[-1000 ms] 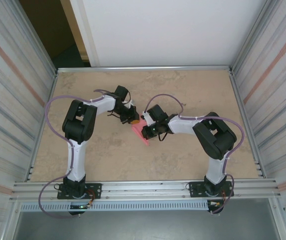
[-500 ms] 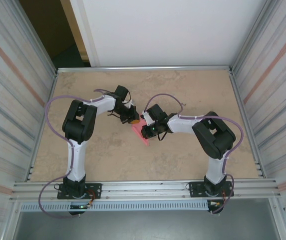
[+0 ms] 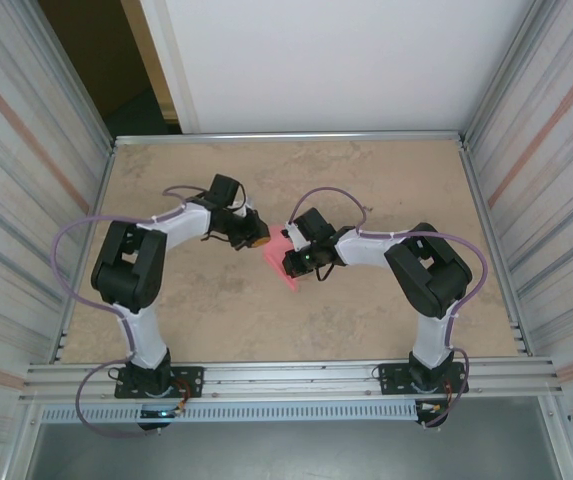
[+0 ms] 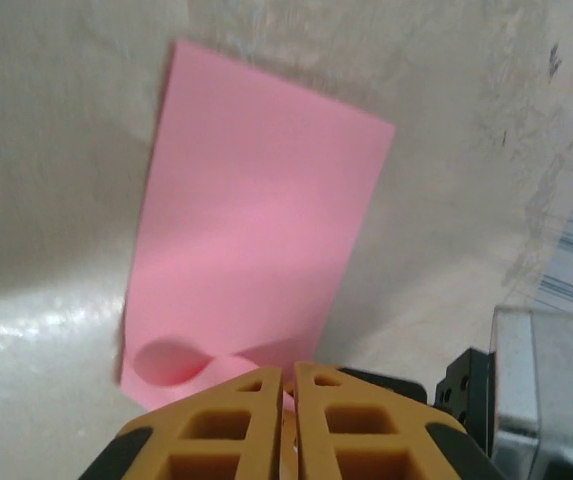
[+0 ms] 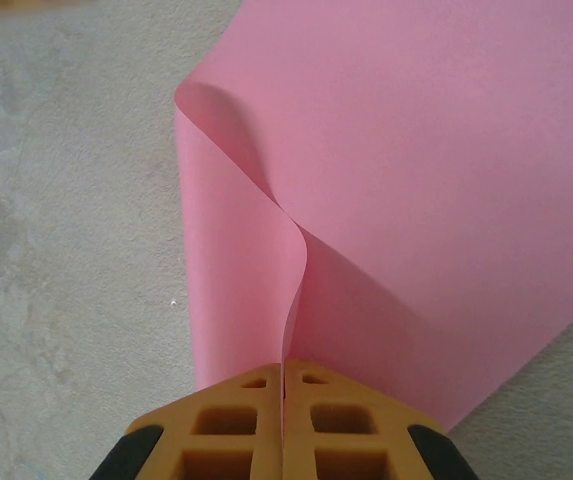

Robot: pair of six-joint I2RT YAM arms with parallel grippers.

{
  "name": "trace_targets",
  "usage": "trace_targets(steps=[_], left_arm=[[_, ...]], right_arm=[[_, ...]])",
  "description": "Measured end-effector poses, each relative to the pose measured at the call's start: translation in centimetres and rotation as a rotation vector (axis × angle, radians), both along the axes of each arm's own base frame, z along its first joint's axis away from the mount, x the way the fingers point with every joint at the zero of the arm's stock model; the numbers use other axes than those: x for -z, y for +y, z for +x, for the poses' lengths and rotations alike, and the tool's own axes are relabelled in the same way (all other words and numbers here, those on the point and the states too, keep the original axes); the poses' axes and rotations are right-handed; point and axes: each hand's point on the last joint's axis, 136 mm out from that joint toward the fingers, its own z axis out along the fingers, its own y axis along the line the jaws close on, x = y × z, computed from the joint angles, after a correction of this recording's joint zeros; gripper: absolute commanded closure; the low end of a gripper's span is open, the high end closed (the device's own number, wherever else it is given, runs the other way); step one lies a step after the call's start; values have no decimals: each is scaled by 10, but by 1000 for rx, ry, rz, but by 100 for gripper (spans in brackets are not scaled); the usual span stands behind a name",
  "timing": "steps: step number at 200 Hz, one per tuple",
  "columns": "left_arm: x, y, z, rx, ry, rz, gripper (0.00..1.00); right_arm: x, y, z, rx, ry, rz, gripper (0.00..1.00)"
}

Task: Fold a paper plane with a square sheet of paper (pick it up from the middle)
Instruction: Third fold the triangle at the center of the table.

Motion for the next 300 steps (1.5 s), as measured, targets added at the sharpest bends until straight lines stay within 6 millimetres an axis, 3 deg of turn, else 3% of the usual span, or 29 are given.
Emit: trace_targets(steps=[58,187,300], left_arm=[[17,-18,-34,22,75,5,92],[28,-27,-45,32,115,25,94],[42,-21,-48,11,132,71,95]], right_arm=[[0,0,0,0,6,6,99],[0,0,1,13,26,18,98],[0,0,2,14,26,18,95]])
